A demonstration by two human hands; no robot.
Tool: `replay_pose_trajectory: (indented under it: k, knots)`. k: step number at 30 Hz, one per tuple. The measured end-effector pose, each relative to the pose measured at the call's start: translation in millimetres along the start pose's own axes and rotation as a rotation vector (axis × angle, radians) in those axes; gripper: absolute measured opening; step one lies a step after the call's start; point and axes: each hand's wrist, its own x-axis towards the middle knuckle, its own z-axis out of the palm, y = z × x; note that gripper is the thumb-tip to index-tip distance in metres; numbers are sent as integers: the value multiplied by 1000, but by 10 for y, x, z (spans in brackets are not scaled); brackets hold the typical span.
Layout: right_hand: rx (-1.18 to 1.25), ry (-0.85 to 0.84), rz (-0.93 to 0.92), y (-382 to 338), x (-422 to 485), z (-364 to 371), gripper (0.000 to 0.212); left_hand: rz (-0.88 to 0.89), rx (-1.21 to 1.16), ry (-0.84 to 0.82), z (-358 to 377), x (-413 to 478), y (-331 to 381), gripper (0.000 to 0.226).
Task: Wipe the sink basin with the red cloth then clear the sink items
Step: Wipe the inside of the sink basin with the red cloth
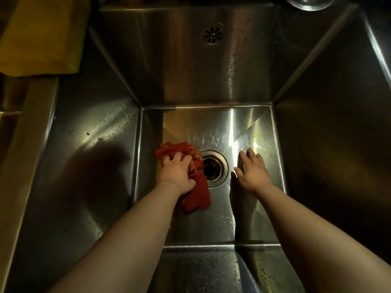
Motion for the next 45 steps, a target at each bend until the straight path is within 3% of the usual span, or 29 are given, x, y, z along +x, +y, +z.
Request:
replay_pose_trajectory:
  k: [9, 15, 19, 34, 42, 45]
  knots:
    - [21, -21, -3, 10, -39, -16, 60, -100, -1, -56, 17, -189, -26, 72]
    - [9, -21, 9, 21, -21, 3, 64, -68, -79, -115, 60, -146, -58, 94]
    - [-12, -24, 23, 29, -22, 11, 67, -45, -56, -69, 55, -165, -121, 86]
    - [-4, 9, 21, 56, 2, 0, 67, -132, -110, -257, 90, -401, 33, 72]
    - [-13, 40, 45, 236, 37, -70, 66, -170, -173, -239, 280, -448, 477, 72]
    - [-26, 32, 29, 257, 16, -63, 66, -110, -88, -106, 267, -449, 372, 67]
